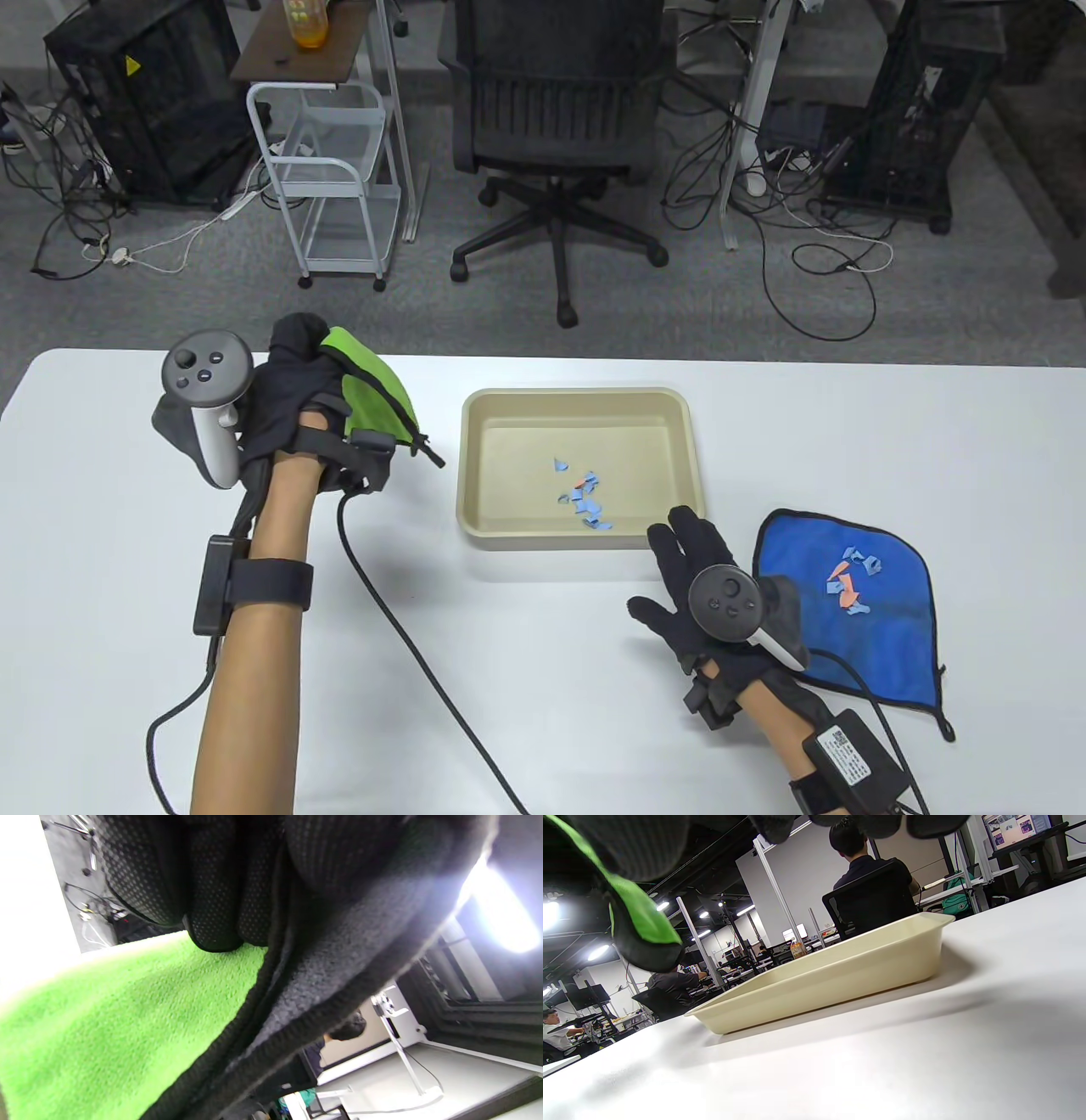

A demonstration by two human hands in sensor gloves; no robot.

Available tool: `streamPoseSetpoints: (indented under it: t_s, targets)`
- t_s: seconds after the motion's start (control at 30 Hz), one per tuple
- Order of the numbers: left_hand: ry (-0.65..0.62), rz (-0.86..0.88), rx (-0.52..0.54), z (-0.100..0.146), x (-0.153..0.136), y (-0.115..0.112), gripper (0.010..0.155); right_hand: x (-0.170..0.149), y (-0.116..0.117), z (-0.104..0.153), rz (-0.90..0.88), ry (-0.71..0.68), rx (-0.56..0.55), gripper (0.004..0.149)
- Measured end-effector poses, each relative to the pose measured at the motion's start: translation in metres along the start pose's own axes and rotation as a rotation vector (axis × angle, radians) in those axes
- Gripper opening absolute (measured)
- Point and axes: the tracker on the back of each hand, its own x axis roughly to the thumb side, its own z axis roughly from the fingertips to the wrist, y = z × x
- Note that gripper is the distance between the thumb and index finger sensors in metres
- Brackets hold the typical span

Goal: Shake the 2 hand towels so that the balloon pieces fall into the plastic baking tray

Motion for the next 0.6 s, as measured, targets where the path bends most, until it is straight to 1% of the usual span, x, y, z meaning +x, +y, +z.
streamPoseSetpoints:
  t_s: [0.1,0.27,0.4,0.6]
  targets:
    - [0.049,-0.013,0.007,-0.007,-0.026,0.003,0.040,0.001,0.000,0.000,0.007,-0.002,0.003,0.084]
    - [0.115,-0.102,0.013,-0.016,-0.071,-0.004,0.040,0.001,0.004,0.000,0.021,-0.001,0.018,0.084]
    - [0.147,-0.240,-0.017,-0.019,-0.107,-0.020,0.041,0.002,0.006,0.000,0.022,-0.002,0.025,0.084]
    - [0.175,-0.501,-0.120,-0.014,-0.159,-0.057,0.042,0.004,0.011,-0.001,0.041,-0.004,0.048,0.084]
